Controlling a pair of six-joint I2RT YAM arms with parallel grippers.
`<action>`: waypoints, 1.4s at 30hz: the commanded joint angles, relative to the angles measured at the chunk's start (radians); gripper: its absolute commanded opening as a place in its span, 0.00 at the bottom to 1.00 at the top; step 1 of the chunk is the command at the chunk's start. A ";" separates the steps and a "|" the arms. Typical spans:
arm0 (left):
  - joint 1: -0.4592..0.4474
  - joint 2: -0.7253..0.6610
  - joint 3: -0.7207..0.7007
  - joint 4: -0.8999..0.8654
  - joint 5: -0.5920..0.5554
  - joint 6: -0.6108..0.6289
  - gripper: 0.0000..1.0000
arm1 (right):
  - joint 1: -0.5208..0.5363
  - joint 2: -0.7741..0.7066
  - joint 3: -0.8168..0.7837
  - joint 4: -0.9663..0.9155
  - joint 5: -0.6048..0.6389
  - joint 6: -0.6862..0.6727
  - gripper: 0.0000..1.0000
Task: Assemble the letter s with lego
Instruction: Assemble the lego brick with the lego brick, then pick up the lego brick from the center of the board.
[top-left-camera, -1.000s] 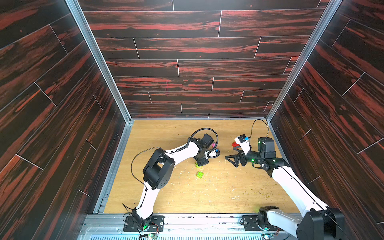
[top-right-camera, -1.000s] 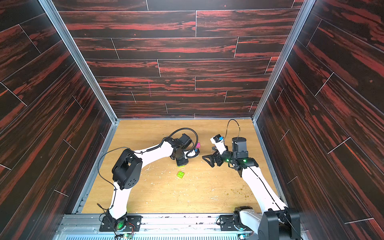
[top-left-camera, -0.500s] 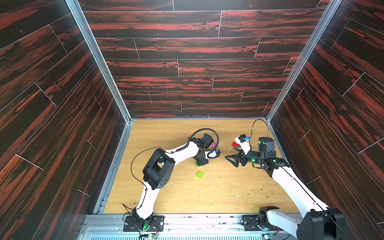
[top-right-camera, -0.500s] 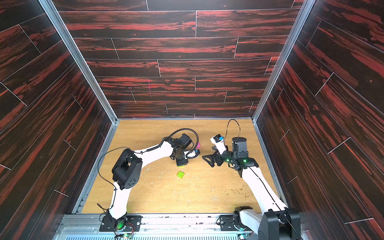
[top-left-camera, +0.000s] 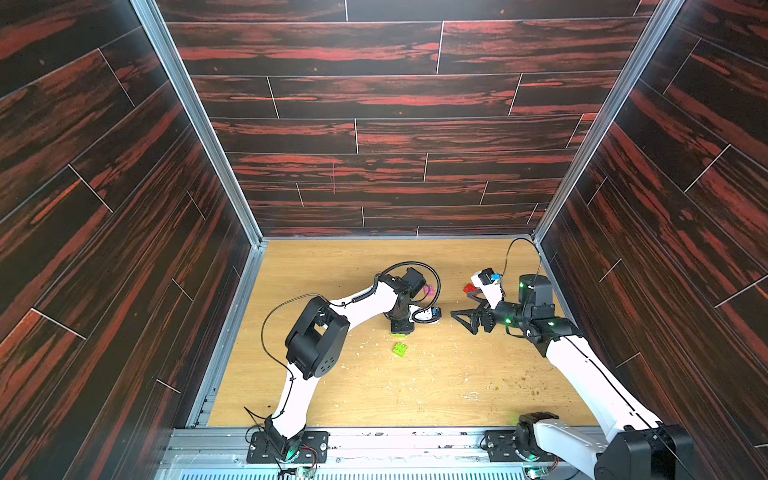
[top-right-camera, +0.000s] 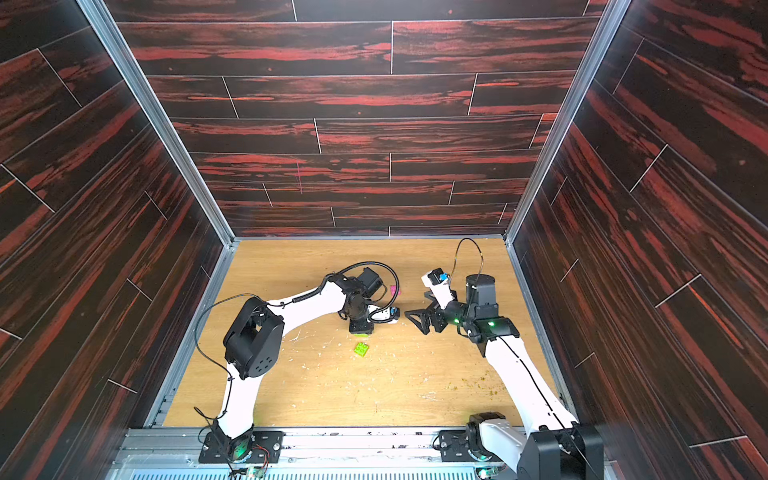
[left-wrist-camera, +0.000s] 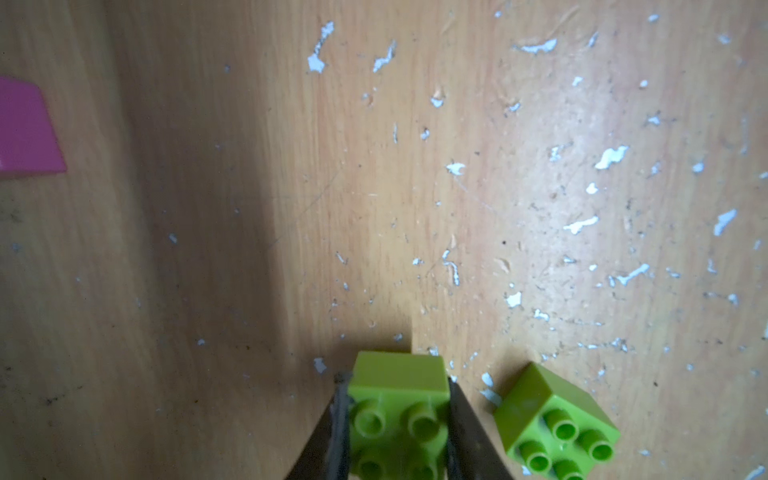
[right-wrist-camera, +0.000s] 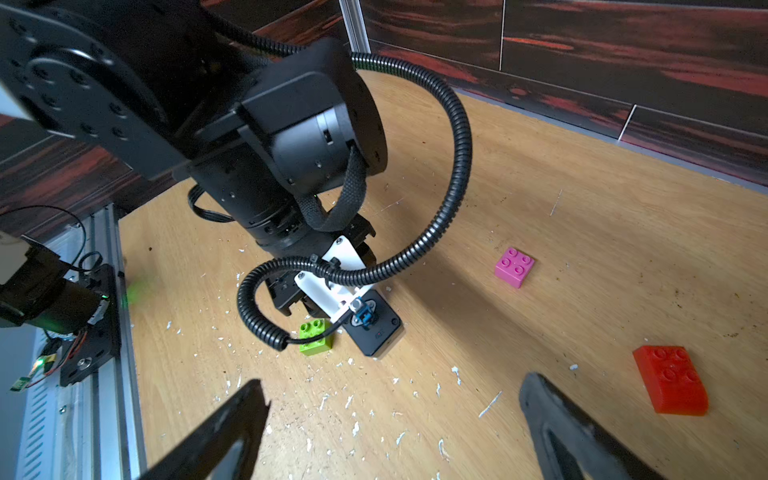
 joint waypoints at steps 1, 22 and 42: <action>0.001 -0.030 -0.012 -0.083 0.031 0.049 0.29 | -0.005 -0.018 -0.011 -0.004 -0.017 -0.003 0.99; 0.006 -0.228 -0.086 -0.097 0.012 0.000 0.63 | -0.004 -0.040 -0.008 -0.018 -0.014 -0.006 0.98; -0.016 -0.303 -0.344 0.059 0.116 0.142 0.60 | -0.004 -0.031 -0.001 -0.040 -0.010 -0.016 0.98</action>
